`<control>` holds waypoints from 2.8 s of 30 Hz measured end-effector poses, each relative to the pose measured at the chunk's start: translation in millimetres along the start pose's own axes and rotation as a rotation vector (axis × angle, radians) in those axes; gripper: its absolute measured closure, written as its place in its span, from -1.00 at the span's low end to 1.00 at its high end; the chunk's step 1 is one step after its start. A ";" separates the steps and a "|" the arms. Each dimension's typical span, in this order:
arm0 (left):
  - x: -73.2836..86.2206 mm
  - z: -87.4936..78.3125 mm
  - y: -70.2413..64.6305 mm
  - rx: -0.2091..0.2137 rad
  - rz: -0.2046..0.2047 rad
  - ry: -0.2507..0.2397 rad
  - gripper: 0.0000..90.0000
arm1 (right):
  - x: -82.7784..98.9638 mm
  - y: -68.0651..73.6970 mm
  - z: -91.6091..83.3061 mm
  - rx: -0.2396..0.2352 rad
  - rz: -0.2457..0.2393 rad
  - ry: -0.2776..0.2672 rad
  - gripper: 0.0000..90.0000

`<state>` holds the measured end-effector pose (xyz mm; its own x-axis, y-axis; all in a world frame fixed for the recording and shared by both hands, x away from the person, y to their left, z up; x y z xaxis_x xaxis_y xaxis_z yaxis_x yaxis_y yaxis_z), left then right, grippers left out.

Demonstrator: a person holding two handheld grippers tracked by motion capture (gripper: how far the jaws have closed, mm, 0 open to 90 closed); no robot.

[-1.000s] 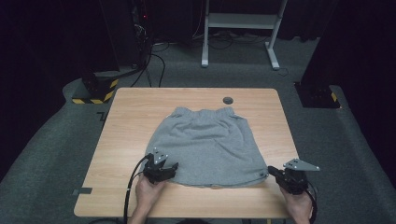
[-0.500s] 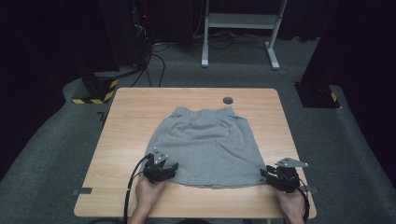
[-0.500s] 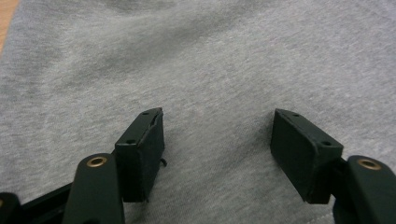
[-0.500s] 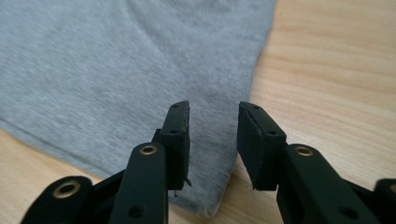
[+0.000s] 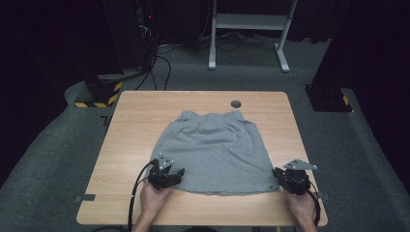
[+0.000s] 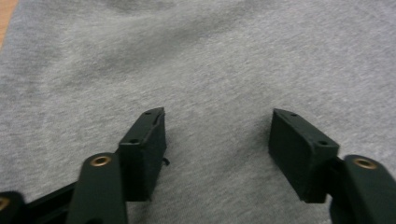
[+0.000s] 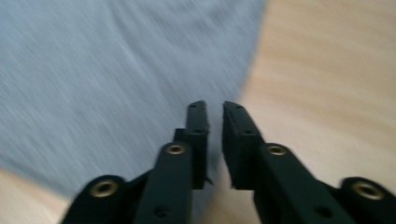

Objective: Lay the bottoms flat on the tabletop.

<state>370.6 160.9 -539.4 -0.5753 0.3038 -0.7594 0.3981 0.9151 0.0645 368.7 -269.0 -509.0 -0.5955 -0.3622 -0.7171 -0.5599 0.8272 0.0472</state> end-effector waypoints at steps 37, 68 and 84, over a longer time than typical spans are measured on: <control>-39.1 16.3 -7.0 0.075 0.019 0.021 0.06 | -67.1 4.9 71.8 -0.129 -0.004 -0.028 0.34; -40.1 35.9 -10.0 0.049 -0.027 0.028 -0.07 | -88.2 -20.1 91.2 -0.028 0.045 -0.019 0.38; -37.3 40.6 -12.3 0.023 0.007 -0.001 -0.08 | -87.9 -54.7 104.5 0.062 0.082 0.020 0.88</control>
<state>416.1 127.6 -538.1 -0.5718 0.3096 -0.7597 0.4182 0.9067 0.0548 511.9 -237.5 -521.2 -0.6495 -0.3007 -0.6984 -0.4729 0.8790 0.0614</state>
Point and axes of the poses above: each handheld gripper's, and its own axes: z roughly forward along the jaws, x roughly out of its underside, y roughly to its left, the point moved 2 cm from there along z, roughly forward along the jaws, and after that the axes turned 6 degrees about -x, right-handed, at the moved point
